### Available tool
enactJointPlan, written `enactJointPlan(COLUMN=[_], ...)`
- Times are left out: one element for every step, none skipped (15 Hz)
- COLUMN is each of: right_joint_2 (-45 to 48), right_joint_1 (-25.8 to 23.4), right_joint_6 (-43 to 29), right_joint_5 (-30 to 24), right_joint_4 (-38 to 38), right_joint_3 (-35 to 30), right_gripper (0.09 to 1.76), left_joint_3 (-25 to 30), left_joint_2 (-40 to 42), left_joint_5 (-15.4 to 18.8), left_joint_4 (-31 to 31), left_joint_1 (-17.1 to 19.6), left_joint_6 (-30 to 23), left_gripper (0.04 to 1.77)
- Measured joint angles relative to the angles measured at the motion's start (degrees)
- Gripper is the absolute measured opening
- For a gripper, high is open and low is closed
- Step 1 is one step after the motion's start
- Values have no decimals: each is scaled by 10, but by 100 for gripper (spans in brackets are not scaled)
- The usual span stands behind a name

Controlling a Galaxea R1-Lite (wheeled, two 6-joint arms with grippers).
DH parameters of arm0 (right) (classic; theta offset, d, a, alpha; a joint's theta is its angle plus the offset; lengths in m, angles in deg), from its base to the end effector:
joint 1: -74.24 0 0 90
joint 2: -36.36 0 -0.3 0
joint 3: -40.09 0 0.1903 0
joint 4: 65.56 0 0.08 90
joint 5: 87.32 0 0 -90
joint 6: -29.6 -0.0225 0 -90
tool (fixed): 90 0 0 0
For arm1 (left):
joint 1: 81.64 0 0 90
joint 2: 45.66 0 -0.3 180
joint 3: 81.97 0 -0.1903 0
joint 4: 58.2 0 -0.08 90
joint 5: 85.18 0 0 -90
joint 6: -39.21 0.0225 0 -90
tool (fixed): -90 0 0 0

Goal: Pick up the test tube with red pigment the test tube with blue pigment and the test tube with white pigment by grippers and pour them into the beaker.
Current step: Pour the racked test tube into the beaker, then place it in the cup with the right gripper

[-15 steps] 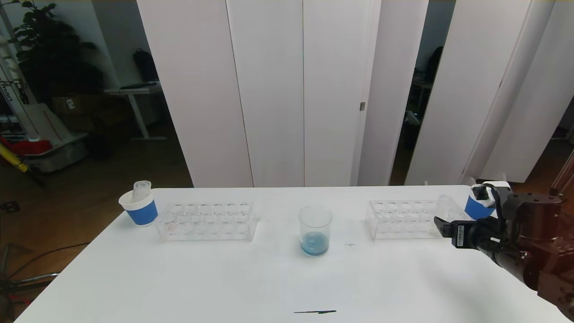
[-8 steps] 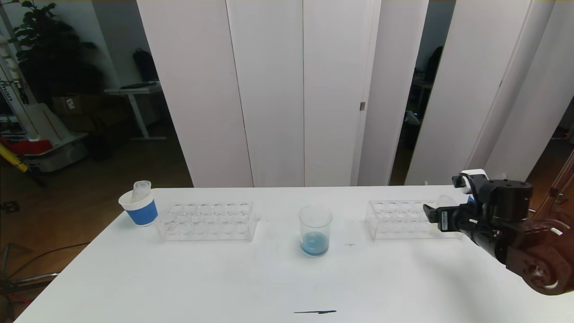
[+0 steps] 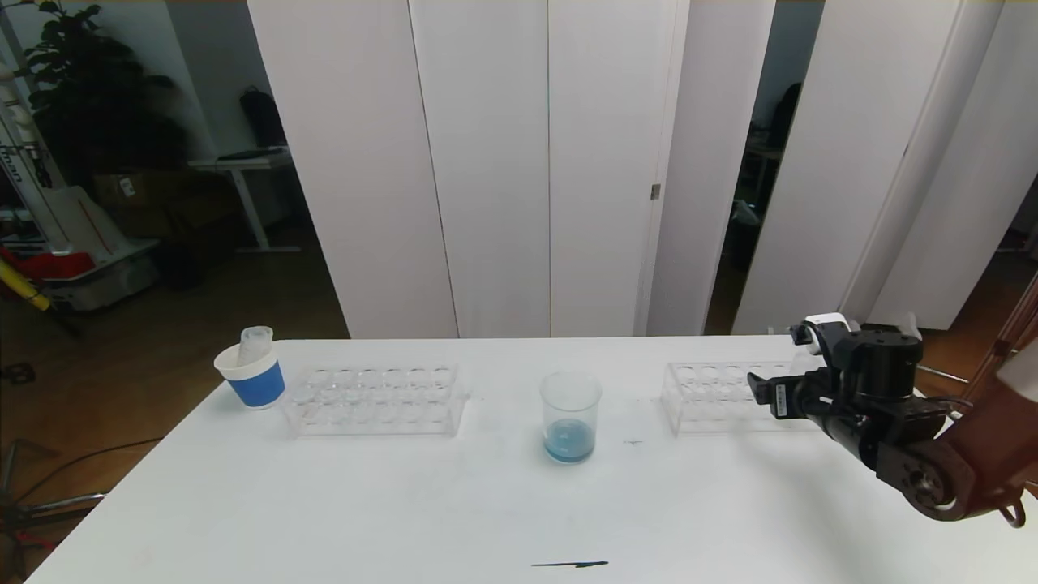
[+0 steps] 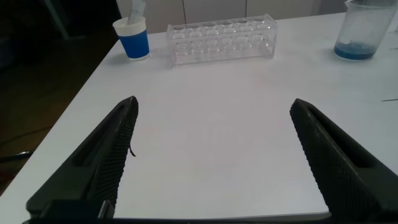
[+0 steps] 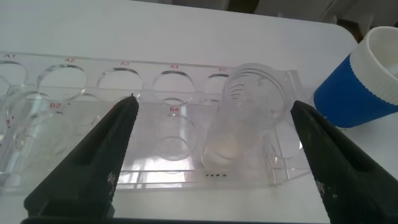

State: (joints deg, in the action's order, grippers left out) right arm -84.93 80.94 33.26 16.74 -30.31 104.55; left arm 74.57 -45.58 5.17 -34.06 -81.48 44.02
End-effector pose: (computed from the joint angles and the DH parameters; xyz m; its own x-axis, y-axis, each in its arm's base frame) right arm 0.3528 0.0359 0.0596 0.9242 -0.1360 -0.3568 0.0876 0.9850 -0.1485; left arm -0.0230 -0.0002 0.0745 0.9999 -0.0033 -0.0105 0.0042 0.9965 0.0838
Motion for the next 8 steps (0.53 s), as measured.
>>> enactJointPlan(right_joint_2=[-5,-8,-10,-12,-14,-16,-17,-18], right_joint_1=[-2,-3,-4,-5,-6,-6,-6,-6], right_joint_6=[0,0,-1,-1,-2,-1,-1,-3], right_joint_5=[0,0,0,1,1,1,1,1], right_joint_4=[4,11,26,43,57,66,67,68], right_joint_3=[2,3,3,0,-3,-5,-6,-7], right_gripper=[175,175,175,175,175,175,175,175], left_joint_3=[0,0,0,0,0,0,0,0], left_joint_2=[0,0,0,0,0,0,0,0], left_joint_5=[0,0,0,0,0,0,0,0], left_joint_4=[0,0,0,0,0,0,0,0], left_joint_1=[0,0,0,0,0,0,0,0], left_joint_6=[0,0,0,0,0,0,0,0], left_gripper=[174,174,174,174,174,174,174,174])
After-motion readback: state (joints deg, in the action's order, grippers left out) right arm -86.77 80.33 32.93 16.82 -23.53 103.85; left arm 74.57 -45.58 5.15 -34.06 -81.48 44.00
